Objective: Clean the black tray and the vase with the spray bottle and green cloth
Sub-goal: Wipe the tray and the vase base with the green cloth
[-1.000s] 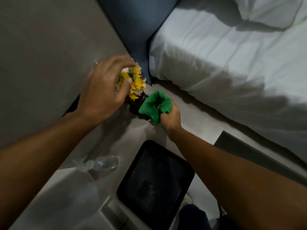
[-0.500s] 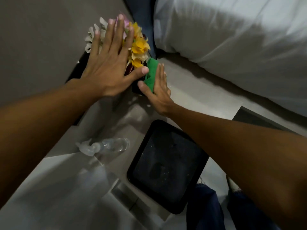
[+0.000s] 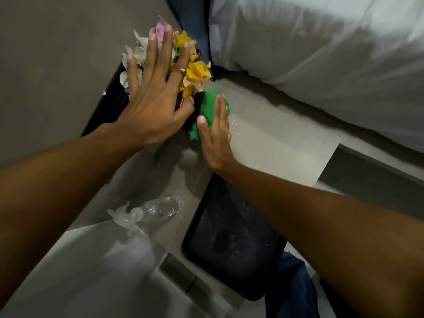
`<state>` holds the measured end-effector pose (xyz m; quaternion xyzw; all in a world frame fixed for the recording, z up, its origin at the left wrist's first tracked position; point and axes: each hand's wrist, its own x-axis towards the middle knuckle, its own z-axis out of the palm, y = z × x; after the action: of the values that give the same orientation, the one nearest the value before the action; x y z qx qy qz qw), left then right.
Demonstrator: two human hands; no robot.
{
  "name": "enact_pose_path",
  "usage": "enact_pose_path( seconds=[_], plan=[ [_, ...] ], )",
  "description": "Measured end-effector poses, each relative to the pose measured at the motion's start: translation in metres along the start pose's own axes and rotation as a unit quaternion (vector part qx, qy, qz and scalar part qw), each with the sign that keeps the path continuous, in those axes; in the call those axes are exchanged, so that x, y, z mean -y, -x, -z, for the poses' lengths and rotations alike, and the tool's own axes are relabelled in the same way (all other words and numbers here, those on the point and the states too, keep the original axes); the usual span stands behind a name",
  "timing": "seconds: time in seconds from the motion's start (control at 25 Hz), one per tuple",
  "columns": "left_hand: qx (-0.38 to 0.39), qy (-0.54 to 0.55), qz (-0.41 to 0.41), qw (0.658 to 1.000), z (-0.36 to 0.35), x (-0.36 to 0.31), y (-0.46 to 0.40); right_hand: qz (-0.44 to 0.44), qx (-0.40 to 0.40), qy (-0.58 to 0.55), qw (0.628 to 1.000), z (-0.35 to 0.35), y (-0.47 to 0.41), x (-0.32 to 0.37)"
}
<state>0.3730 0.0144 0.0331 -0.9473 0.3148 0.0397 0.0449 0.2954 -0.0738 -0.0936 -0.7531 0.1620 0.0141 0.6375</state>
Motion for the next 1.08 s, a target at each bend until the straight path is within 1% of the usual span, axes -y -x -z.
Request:
enact_pose_path(
  seconds=[0.12, 0.2, 0.28, 0.4, 0.56, 0.6, 0.64, 0.76, 0.84, 0.92, 1.08],
  plan=[
    [-0.003, 0.012, -0.007, 1.000, -0.001, 0.000, 0.001, 0.018, 0.015, 0.008, 1.000, 0.002, 0.004, -0.007],
    [0.003, 0.013, -0.009, 1.000, 0.000, 0.002, 0.000, 0.006, -0.003, 0.006, 1.000, 0.005, -0.010, -0.001],
    [0.005, 0.010, -0.008, 1.000, 0.000, 0.001, 0.000, -0.019, -0.025, -0.022, 0.999, 0.006, -0.029, 0.009],
    [0.012, 0.013, -0.010, 1.000, 0.000, -0.003, -0.001, -0.039, -0.042, -0.045, 0.997, -0.002, -0.020, 0.014],
    [0.009, 0.020, 0.001, 1.000, 0.002, -0.004, 0.001, 0.001, 0.011, -0.045, 0.999, -0.016, 0.038, 0.000],
    [0.007, 0.019, -0.001, 1.000, 0.002, -0.005, 0.000, 0.007, 0.012, -0.046, 0.999, -0.018, 0.042, -0.002],
    [0.006, 0.019, -0.003, 1.000, 0.002, -0.007, -0.001, 0.003, -0.003, -0.052, 0.999, -0.018, 0.036, -0.001],
    [0.003, 0.021, 0.004, 1.000, 0.002, -0.012, -0.003, -0.064, -0.081, -0.088, 0.991, -0.015, -0.003, 0.015],
    [0.005, 0.021, 0.010, 1.000, 0.002, -0.014, -0.003, -0.093, -0.104, -0.105, 0.985, -0.010, -0.023, 0.021],
    [0.005, 0.020, 0.011, 1.000, 0.002, -0.015, -0.003, -0.084, -0.105, -0.104, 0.985, -0.013, -0.019, 0.019],
    [0.002, 0.020, 0.017, 1.000, 0.003, -0.015, -0.003, -0.053, -0.066, -0.054, 0.995, -0.032, 0.024, 0.008]
  ],
)
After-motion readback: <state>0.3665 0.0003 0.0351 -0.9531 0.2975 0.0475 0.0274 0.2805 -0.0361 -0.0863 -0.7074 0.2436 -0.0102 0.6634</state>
